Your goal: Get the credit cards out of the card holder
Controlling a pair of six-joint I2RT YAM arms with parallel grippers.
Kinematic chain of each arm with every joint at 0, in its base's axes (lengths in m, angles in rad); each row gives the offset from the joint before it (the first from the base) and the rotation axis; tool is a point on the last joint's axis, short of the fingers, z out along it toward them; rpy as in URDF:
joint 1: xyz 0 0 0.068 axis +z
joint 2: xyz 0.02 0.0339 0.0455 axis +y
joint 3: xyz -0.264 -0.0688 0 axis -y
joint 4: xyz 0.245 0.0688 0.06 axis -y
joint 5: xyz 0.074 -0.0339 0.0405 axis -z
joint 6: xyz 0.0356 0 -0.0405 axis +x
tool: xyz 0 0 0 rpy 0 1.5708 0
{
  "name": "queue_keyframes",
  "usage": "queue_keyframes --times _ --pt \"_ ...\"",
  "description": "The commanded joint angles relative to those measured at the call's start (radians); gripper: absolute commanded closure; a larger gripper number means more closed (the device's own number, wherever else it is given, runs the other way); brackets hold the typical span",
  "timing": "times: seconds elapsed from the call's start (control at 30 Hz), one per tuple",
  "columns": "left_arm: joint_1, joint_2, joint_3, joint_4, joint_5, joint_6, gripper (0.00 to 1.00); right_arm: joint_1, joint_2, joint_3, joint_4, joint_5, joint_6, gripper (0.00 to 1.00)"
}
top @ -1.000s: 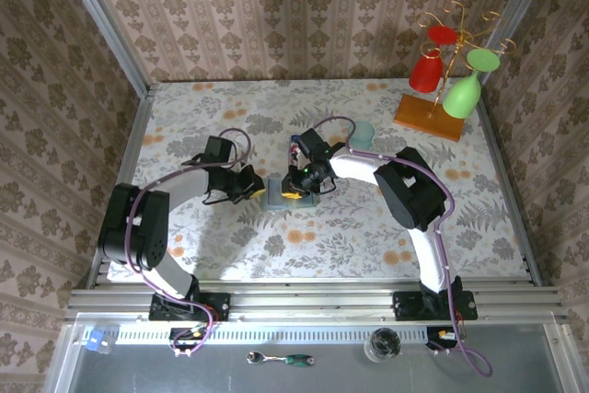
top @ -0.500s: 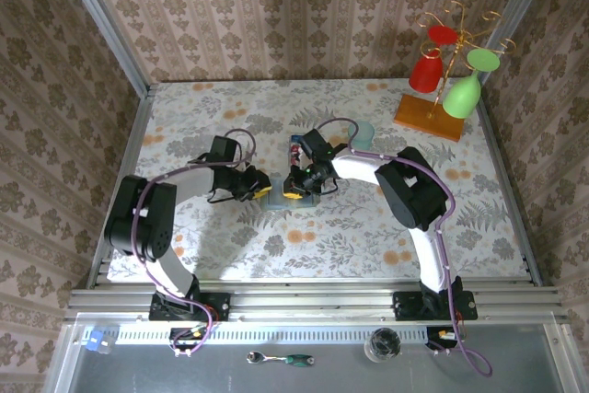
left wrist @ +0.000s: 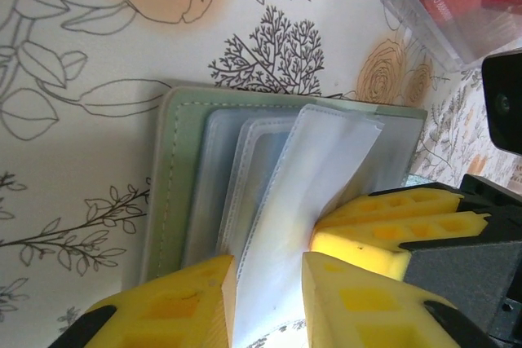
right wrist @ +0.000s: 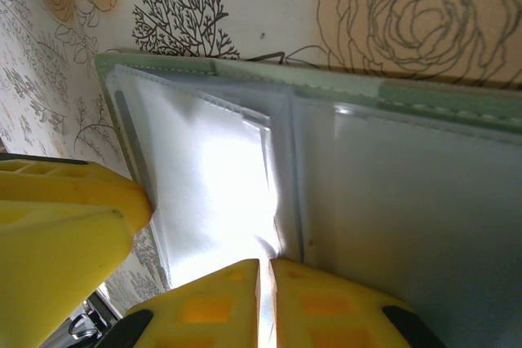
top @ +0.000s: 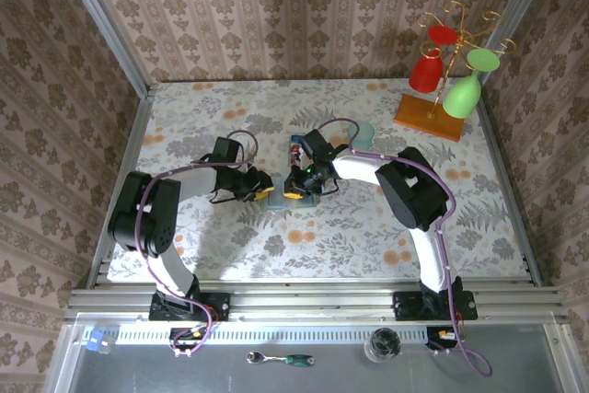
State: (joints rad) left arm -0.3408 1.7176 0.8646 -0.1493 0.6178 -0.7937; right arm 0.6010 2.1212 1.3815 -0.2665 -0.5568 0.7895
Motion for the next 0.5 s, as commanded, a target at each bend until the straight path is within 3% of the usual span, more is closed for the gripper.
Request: queue_keyframes --times 0.0,0.47 --pt "-0.005 0.018 0.013 0.005 0.017 -0.009 0.72 -0.010 -0.017 -0.024 -0.021 0.015 0.008 0.87" --pt "-0.019 0.051 0.028 0.001 0.019 -0.002 0.68 -0.012 -0.015 -0.031 -0.007 0.006 0.013 0.87"
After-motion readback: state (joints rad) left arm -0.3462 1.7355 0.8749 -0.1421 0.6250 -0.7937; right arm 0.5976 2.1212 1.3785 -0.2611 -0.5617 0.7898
